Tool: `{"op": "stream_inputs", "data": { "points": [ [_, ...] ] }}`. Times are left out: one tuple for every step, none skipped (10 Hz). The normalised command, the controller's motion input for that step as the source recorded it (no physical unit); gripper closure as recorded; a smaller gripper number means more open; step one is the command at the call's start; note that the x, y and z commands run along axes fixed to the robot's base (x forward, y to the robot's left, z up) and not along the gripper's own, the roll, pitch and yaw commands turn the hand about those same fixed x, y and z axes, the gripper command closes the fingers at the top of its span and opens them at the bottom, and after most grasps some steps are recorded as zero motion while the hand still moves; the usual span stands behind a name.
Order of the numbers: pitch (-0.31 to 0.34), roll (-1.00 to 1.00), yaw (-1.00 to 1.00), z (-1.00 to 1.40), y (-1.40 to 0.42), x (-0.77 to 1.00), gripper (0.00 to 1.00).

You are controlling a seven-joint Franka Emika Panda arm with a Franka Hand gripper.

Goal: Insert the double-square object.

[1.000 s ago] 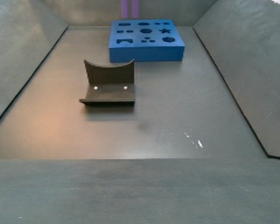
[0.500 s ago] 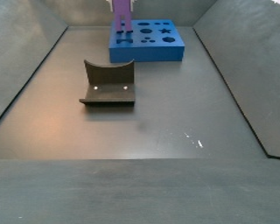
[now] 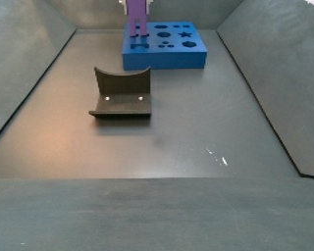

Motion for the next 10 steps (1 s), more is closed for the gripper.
{"op": "stream_inputs", "data": {
  "points": [
    [0.000,0.09,0.02,-0.11,0.01,-0.08,1.00],
    [0.073,0.10,0.00,0.00,0.13,0.00,1.00],
    [0.081,0.12,0.00,0.00,0.10,0.00,1.00],
    [0.019,0.08,0.00,-0.04,0.00,-0.02,1.00],
    [0.000,0.08,0.00,-0.09,-0.06,-0.03,1.00],
    [0.000,0.06,0.03,-0.16,-0.10,-0.07,1.00],
    [0.000,0.09,0.02,-0.17,-0.07,-0.14,1.00],
    [0.000,0.09,0.00,-0.16,0.00,-0.09,1.00],
    [0.041,0.09,0.00,-0.19,0.00,0.02,1.00],
    [0.070,0.08,0.00,-0.14,0.10,0.04,1.00]
  ]
}}
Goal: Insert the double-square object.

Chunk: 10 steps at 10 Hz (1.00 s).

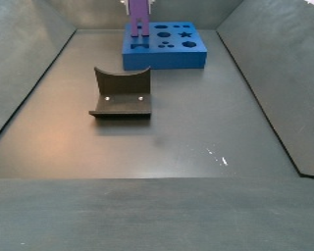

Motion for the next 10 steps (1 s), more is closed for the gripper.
{"op": "stream_inputs", "data": {
  "points": [
    [0.050,0.08,0.00,-0.13,0.09,0.00,1.00],
    [0.044,0.06,0.00,-0.16,0.07,0.00,1.00],
    [0.033,0.05,0.00,-0.17,0.08,0.00,1.00],
    [0.000,0.04,0.00,-0.24,0.03,0.00,1.00],
    [0.000,-0.01,-0.11,-0.42,0.00,0.11,1.00],
    [0.000,-0.04,-0.32,-0.46,0.00,0.25,1.00],
    [0.000,-0.04,-0.33,-0.44,0.00,0.19,1.00],
    [-0.007,-0.03,-0.19,-0.47,0.00,0.09,1.00],
    [-0.001,-0.05,-0.13,-0.42,0.00,0.16,1.00],
    [0.000,-0.02,-0.10,-0.21,0.00,0.07,1.00]
  ]
}}
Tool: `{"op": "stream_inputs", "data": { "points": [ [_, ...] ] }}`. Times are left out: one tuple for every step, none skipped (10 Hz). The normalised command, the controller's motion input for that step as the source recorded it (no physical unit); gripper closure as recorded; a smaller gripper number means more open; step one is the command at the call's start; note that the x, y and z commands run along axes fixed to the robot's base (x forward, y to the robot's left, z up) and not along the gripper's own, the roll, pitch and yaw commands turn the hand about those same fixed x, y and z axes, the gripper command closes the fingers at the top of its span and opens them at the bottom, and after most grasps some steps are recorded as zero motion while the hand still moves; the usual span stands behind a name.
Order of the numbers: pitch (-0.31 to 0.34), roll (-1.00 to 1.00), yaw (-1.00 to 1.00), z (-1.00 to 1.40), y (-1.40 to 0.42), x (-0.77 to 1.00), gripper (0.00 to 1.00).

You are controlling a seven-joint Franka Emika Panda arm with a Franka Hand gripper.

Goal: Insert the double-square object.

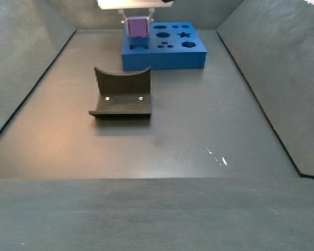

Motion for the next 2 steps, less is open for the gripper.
{"op": "stream_inputs", "data": {
  "points": [
    [0.000,0.00,0.00,0.00,0.00,0.09,1.00],
    [0.000,0.00,0.00,0.00,0.00,0.00,1.00]
  ]
}}
